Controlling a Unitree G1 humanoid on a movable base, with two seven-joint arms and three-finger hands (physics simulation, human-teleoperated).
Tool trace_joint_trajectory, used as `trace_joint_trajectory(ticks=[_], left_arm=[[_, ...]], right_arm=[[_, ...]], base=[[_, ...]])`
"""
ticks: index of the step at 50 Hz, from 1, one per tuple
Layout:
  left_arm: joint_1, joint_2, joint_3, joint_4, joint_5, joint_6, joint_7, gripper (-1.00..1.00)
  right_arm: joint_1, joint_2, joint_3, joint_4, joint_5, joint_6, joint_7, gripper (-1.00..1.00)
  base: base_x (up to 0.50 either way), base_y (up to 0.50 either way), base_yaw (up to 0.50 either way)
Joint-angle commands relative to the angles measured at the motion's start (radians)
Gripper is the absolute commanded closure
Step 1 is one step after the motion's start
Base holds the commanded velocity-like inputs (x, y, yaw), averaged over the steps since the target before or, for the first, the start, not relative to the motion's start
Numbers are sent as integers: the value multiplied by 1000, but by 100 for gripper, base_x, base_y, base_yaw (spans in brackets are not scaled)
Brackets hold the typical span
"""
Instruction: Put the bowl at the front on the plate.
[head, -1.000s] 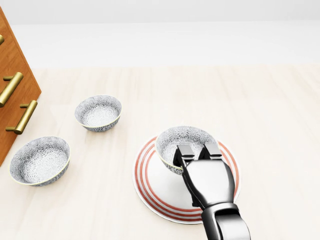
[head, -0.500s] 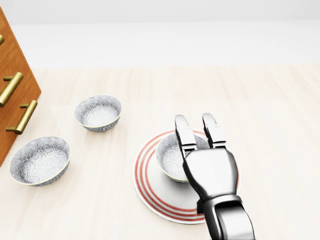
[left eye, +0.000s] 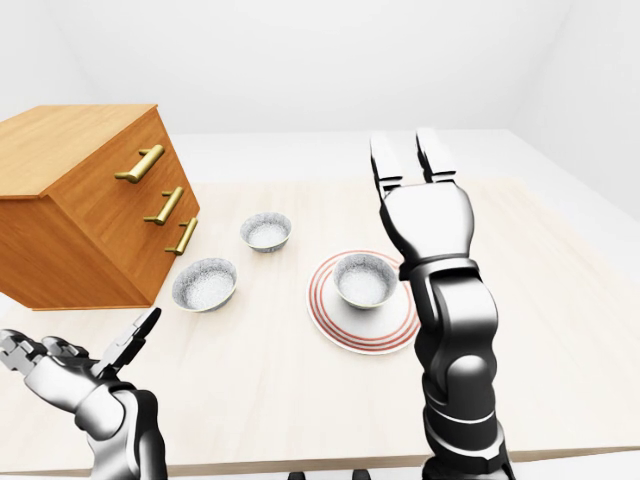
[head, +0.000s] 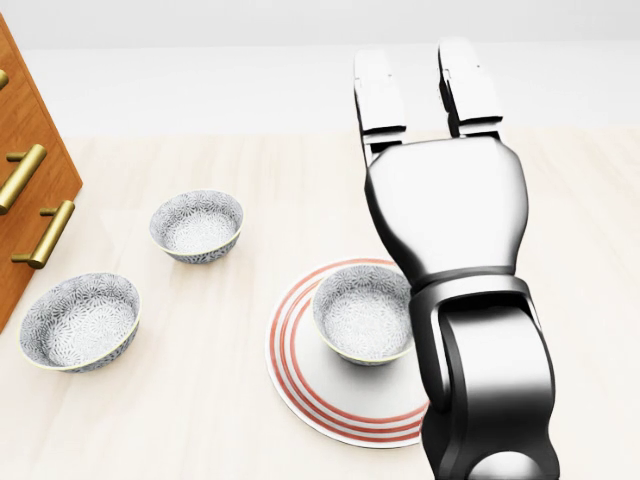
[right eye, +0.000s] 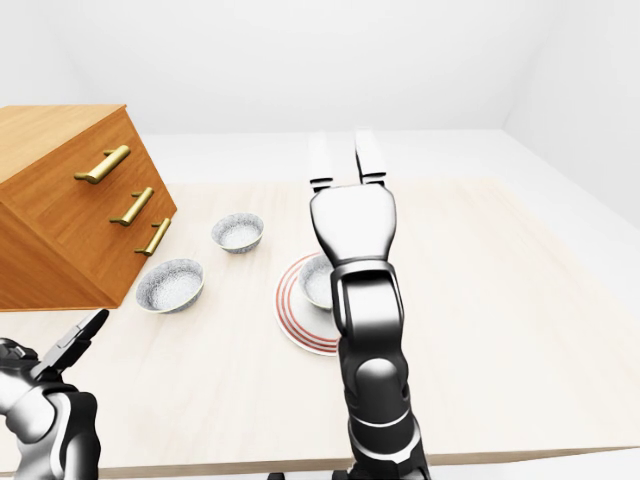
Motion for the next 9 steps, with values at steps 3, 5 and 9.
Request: trace_joint_trajectory(ticks=[3,5,9], left_arm=[[-6,5,-4,16,7,0,0,-100],[-6,5,-4,17,8,0,0,-100],[-5,5,-5,17,12,0,0,-100]], right_arm=[[-116,42,-11,-60,-37,0,65,-100],[-113,52,-1,-69,-24,0,42,-100],[-78,63,23,-55,18,0,-64,-100]], base=[[0,0,0],[0,0,0],[0,0,0]])
